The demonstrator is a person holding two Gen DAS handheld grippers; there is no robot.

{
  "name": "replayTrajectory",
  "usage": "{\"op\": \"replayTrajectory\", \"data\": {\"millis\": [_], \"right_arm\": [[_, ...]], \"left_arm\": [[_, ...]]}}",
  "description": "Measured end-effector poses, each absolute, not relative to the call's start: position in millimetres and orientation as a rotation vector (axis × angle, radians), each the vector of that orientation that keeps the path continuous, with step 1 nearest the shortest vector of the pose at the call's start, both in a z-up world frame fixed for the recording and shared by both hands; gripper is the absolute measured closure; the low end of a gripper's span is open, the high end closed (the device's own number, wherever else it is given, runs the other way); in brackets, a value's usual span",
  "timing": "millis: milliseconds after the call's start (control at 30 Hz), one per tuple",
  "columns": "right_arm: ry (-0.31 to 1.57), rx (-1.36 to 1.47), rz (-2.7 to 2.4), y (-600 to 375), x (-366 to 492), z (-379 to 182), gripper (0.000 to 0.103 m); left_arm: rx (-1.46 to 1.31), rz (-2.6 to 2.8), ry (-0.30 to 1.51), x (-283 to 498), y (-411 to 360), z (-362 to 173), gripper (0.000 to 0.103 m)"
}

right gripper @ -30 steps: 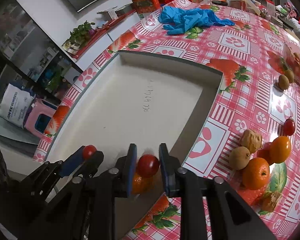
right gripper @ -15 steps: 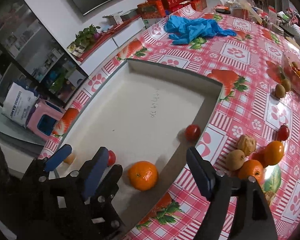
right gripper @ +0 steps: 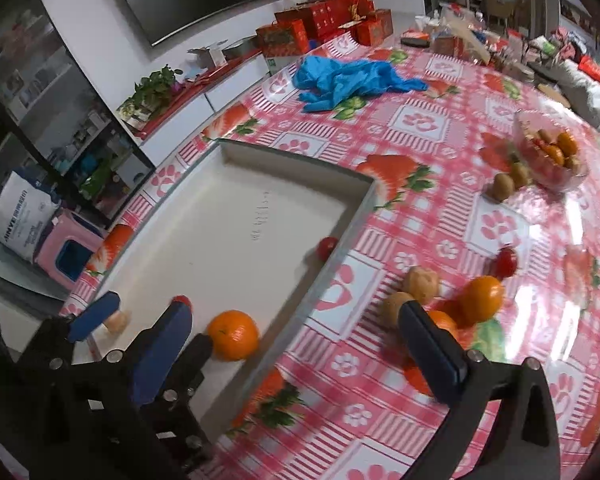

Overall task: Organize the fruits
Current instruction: 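Open both tools to drop the cherry tomatoes into the white tray, then move both tools back toward the fruits on the tablecloth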

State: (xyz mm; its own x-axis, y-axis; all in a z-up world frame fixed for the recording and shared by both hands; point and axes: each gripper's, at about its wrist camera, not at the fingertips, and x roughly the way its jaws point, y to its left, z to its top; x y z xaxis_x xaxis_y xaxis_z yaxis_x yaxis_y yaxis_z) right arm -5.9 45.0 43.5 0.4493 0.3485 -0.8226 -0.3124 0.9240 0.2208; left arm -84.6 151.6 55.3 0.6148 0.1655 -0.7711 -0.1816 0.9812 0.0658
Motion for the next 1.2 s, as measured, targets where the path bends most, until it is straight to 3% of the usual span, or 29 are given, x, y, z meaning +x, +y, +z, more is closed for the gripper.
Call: {"op": "replayTrajectory", "data": {"millis": [633, 967, 1200], "right_arm": [[0.940, -0.004, 0.324, -27.3, -20.5, 58.6, 0.000], [0.958, -0.043, 0.133, -117.2, -18.3, 47.2, 0.000], [1.014, -0.153, 0.177, -110.1, -39.0, 19.3, 0.000]], "left_arm": [[0.048, 0.130, 0.896, -77.5, 100.4, 76.8, 0.008], [-0.023, 0.068, 0.857, -66.8, 92.8, 117.2, 0.008], [0.021, 0.002, 0.848, -54.2, 53.0, 118.3, 0.008]]}}
